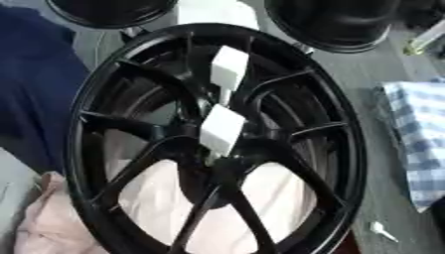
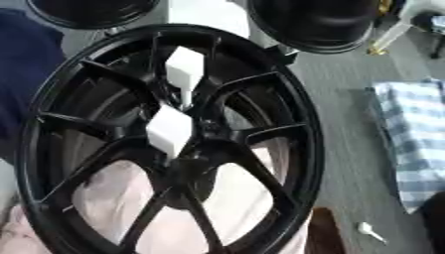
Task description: Pull the pin out of the wheel hub.
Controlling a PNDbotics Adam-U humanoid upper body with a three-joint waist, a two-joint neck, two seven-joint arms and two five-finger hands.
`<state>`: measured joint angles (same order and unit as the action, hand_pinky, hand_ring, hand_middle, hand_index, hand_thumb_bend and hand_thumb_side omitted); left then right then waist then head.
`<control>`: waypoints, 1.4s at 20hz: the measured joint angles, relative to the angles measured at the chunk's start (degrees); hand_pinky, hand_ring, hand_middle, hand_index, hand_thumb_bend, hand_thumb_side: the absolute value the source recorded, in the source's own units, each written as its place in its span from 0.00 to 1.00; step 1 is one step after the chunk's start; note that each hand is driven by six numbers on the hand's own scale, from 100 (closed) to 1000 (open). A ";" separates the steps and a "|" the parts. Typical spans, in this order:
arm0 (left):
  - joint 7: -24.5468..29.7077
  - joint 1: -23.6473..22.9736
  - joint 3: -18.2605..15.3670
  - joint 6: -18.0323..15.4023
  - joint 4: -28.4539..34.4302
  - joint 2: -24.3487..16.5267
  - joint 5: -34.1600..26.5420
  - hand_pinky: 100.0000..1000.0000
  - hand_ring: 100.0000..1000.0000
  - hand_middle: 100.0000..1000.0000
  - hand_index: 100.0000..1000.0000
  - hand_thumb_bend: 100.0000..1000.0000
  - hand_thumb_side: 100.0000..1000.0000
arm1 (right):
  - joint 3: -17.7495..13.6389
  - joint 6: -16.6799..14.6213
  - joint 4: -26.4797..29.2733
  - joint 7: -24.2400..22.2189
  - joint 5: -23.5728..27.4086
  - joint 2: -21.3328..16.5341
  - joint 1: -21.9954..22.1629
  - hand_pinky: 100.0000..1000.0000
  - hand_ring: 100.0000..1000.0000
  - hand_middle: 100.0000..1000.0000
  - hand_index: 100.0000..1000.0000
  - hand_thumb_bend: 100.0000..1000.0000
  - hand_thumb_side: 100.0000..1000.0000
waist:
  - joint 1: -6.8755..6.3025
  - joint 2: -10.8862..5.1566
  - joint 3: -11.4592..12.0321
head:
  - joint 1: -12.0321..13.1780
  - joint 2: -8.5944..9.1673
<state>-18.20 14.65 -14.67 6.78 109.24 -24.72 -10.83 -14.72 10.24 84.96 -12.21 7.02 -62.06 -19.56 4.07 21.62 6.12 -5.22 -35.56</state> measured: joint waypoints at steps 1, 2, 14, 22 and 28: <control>-0.06 0.01 0.00 -0.01 0.00 0.00 0.01 0.72 0.61 0.54 0.68 0.00 0.79 | -1.59 -0.20 -0.91 0.97 -0.96 1.39 1.54 0.77 0.67 0.47 0.65 0.29 0.00 | -0.13 0.05 -0.04 | 0.11 0.06; -0.10 0.02 0.00 -0.01 0.01 0.00 0.01 0.72 0.61 0.54 0.68 0.00 0.79 | -3.13 -0.42 -1.46 1.94 -1.90 2.79 3.12 0.78 0.71 0.52 0.69 0.31 0.08 | -0.31 0.10 -0.03 | 0.14 0.18; 0.20 0.55 0.20 0.00 0.17 0.00 -0.01 0.72 0.61 0.54 0.68 0.00 0.79 | -14.31 0.36 7.17 13.61 -11.39 15.01 20.79 0.82 0.84 0.76 0.80 0.21 0.39 | -0.93 0.35 1.79 | -0.88 0.41; 0.58 0.78 0.54 -0.03 0.17 0.02 -0.13 0.72 0.61 0.54 0.68 0.00 0.79 | -12.85 -1.43 14.11 21.63 -8.05 17.10 19.30 0.78 0.74 0.57 0.69 0.00 0.37 | -0.93 0.32 2.24 | -1.47 0.39; 1.05 1.55 1.11 0.00 0.18 0.04 -0.20 0.72 0.61 0.54 0.68 0.00 0.78 | -8.28 -3.59 19.24 27.77 -2.19 18.08 16.50 0.78 0.74 0.56 0.69 0.00 0.31 | -1.00 0.28 2.64 | -2.09 0.39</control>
<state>-17.15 16.20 -13.55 6.78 109.42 -24.68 -11.03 -22.99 6.65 104.21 15.55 4.82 -43.98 -3.05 3.07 21.90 8.75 -7.31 -35.17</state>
